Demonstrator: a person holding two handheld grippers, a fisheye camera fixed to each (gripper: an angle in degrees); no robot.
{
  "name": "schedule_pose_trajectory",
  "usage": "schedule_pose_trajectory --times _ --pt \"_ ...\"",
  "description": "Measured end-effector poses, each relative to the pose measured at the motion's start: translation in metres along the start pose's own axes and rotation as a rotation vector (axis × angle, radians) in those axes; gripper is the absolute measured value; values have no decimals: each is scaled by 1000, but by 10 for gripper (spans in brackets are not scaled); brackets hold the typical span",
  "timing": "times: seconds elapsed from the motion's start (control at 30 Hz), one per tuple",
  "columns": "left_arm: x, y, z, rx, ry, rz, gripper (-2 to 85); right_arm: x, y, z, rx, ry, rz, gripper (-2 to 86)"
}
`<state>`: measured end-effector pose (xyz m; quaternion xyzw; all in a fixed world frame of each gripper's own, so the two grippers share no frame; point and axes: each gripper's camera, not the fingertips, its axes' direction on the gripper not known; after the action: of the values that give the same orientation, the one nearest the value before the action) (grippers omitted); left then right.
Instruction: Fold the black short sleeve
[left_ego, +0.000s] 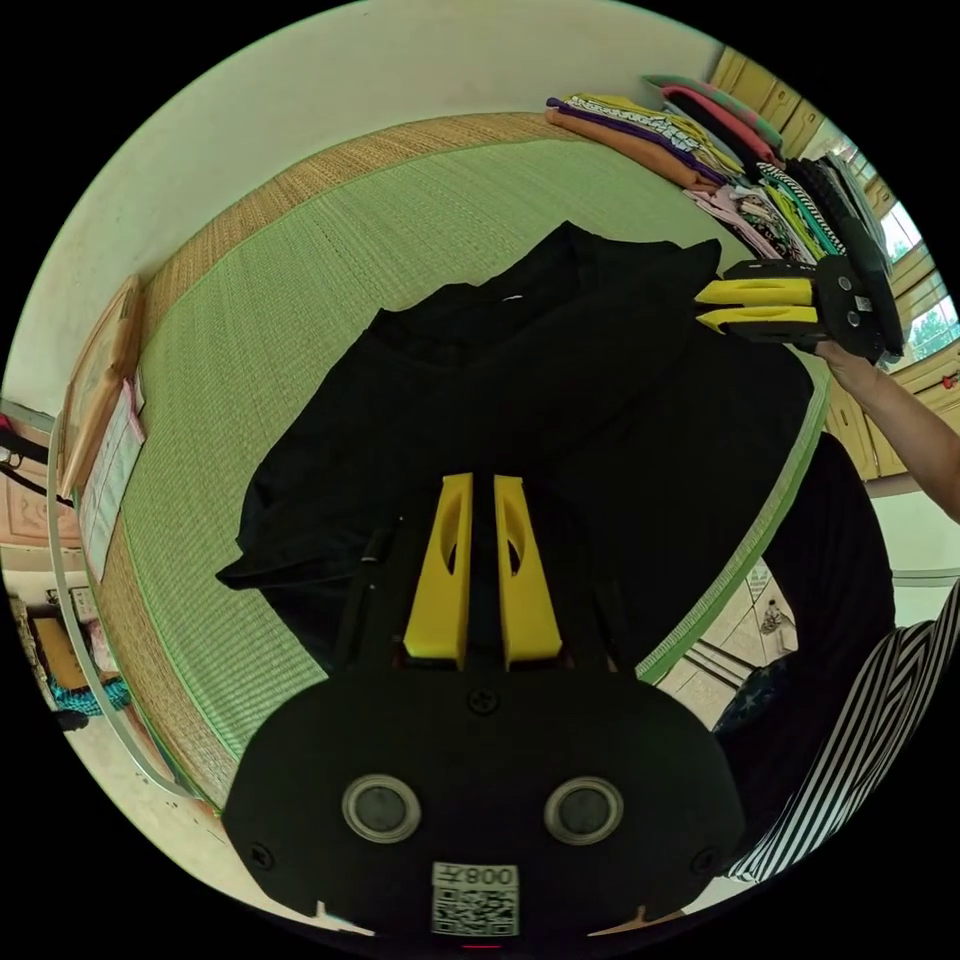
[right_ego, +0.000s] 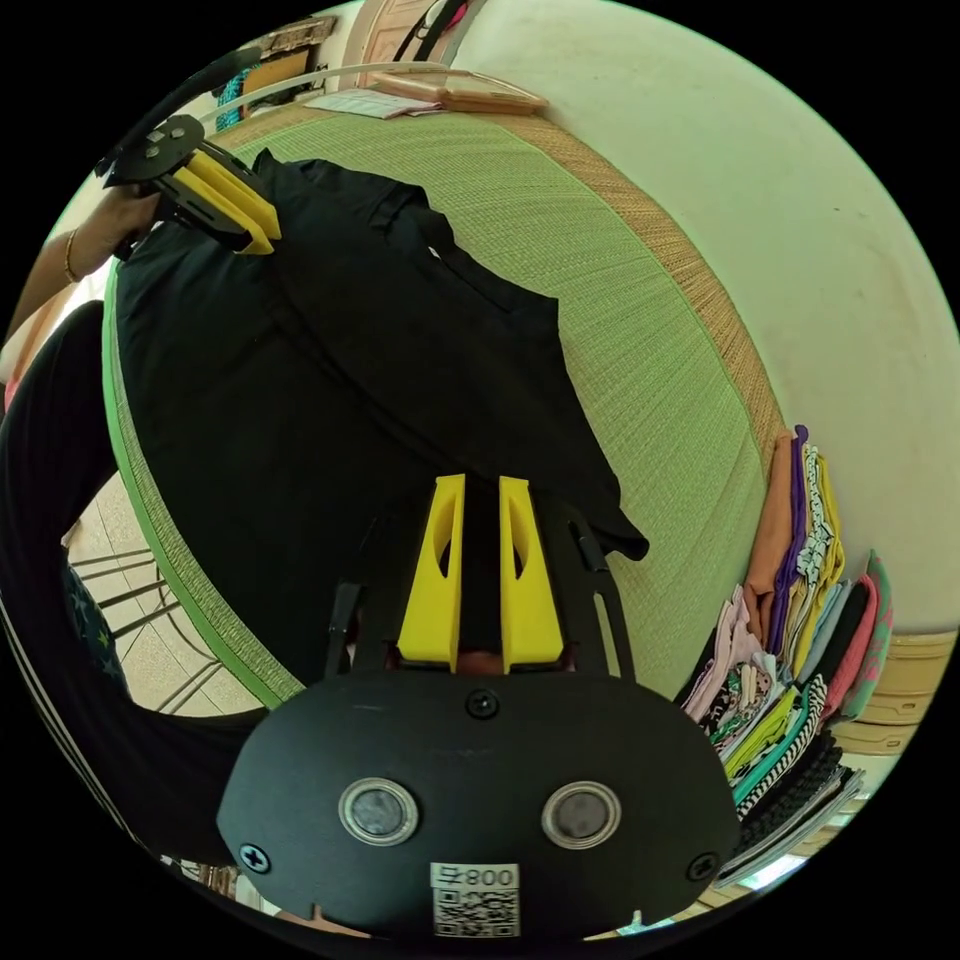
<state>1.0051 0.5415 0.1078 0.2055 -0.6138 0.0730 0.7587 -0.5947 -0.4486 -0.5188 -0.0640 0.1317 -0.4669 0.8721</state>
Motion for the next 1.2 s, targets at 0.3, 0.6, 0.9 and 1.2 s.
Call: schedule_pose_trajectory --times 0.3,0.6,0.9,1.2 --pt "9 -7 -38 57 -6 -10 8 33 0 -23 68 -30 70 1" --pt "-36 -36 -62 127 -18 -84 16 129 -12 -19 118 -123 243 29" --pt "-91 -13 -55 204 86 -234 39 193 26 17 134 -239 392 31" --pt "-114 31 -10 156 201 -252 36 174 44 66 113 -348 253 -2"
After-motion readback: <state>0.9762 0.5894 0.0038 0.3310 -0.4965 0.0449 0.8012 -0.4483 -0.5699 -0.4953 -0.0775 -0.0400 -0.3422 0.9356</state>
